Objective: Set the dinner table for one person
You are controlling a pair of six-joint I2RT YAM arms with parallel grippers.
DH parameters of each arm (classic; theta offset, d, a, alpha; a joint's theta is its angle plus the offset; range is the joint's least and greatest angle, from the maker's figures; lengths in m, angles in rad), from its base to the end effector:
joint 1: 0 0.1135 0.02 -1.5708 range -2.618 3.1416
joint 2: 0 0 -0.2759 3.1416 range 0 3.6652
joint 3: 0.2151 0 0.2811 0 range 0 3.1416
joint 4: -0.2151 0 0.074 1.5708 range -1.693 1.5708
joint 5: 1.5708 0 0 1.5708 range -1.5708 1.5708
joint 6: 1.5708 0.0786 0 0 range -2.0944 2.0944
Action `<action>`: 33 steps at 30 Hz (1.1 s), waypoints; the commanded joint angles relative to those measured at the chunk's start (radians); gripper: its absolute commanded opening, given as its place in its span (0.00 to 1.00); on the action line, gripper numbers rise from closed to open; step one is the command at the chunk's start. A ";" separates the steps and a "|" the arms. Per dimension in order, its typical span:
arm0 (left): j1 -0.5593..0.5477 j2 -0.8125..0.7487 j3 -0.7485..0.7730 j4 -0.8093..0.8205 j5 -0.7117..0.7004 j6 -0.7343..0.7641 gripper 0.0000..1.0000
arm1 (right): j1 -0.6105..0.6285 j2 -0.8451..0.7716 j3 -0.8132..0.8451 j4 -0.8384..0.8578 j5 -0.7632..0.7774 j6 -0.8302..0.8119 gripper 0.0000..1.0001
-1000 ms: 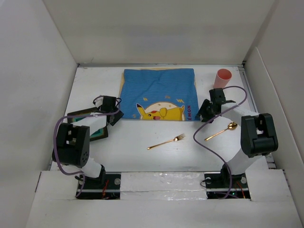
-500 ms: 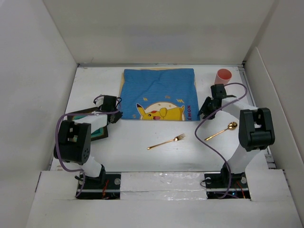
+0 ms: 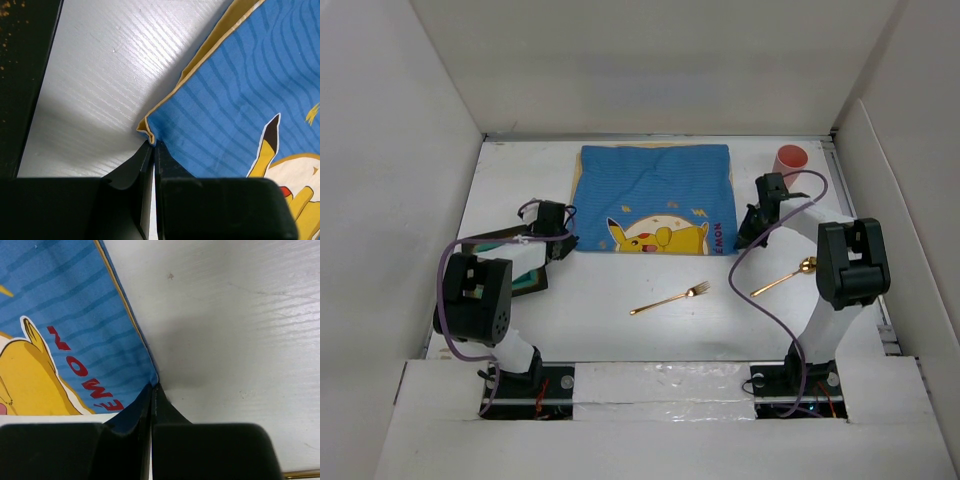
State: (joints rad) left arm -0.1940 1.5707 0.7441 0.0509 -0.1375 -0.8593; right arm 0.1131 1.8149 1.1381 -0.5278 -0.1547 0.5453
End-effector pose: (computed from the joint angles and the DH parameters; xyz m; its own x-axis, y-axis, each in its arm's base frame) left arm 0.3539 -0.0586 0.1217 -0.5206 -0.6623 -0.5389 -0.4584 0.7492 -0.4781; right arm 0.3888 0.0563 0.1144 -0.8794 0.4159 -0.2315 0.3390 0.8887 0.3087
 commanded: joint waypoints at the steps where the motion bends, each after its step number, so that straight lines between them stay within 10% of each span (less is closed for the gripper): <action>1: 0.007 -0.044 -0.032 -0.016 0.013 0.029 0.00 | 0.010 0.001 0.006 -0.041 -0.008 -0.012 0.00; 27: -0.002 -0.462 -0.206 -0.307 0.128 0.025 0.10 | -0.018 -0.345 -0.276 0.023 0.017 0.010 0.00; 33: -0.002 -0.425 -0.082 -0.342 0.070 0.058 0.27 | 0.003 -0.339 -0.230 0.000 -0.002 0.005 0.28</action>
State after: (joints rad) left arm -0.1963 1.1439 0.5755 -0.2779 -0.0250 -0.8253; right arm 0.1062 1.4818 0.8581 -0.5243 -0.1535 0.5632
